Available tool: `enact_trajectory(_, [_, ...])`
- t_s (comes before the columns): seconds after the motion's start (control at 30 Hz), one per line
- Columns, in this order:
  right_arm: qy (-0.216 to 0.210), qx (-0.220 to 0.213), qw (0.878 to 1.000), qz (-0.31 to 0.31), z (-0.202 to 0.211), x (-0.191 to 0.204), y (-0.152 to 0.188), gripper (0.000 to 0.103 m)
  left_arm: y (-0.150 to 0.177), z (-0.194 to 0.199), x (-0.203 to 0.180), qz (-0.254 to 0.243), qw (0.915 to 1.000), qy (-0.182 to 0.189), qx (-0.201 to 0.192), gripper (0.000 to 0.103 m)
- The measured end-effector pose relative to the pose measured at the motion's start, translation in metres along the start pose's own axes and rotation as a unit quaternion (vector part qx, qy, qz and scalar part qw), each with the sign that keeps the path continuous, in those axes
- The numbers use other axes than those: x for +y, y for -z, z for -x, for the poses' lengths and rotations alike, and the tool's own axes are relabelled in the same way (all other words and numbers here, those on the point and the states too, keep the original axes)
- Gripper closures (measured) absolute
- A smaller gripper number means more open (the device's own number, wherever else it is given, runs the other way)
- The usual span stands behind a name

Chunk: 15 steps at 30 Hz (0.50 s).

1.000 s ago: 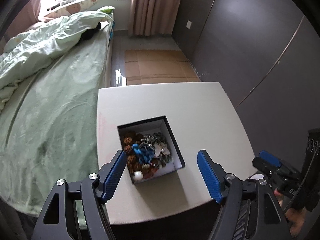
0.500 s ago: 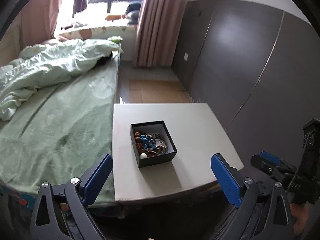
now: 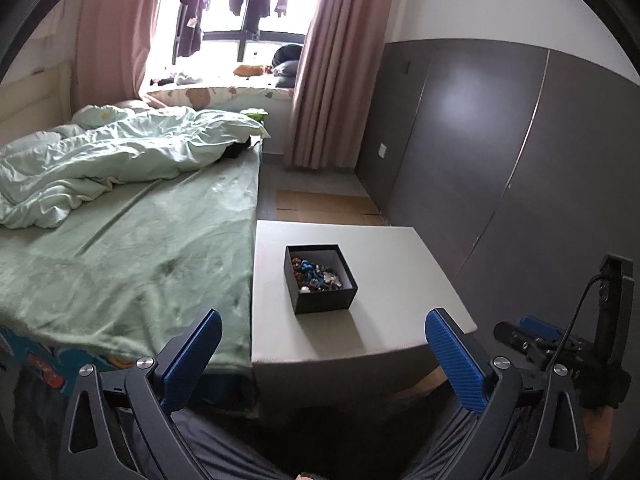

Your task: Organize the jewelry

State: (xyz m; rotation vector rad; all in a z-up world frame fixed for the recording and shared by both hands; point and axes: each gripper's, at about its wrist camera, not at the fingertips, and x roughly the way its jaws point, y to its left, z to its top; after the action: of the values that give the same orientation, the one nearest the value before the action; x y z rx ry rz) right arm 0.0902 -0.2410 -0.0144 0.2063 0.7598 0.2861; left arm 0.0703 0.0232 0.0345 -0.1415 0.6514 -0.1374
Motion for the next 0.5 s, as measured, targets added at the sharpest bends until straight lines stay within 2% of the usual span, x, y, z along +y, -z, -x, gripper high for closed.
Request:
enact_trajectory(0.17, [0.009, -0.014, 1.0, -0.001, 0.02, -0.001, 0.01, 0.0, 0.009, 0.011, 0.002, 0.003, 0.9999, -0.011, -0.006, 0.001])
enact_trajectory(0.5, [0.009, -0.029, 0.999, 0.009, 0.038, 0.008, 0.009, 0.0, 0.015, 0.024, -0.004, -0.013, 0.9996, -0.02, -0.018, 0.001])
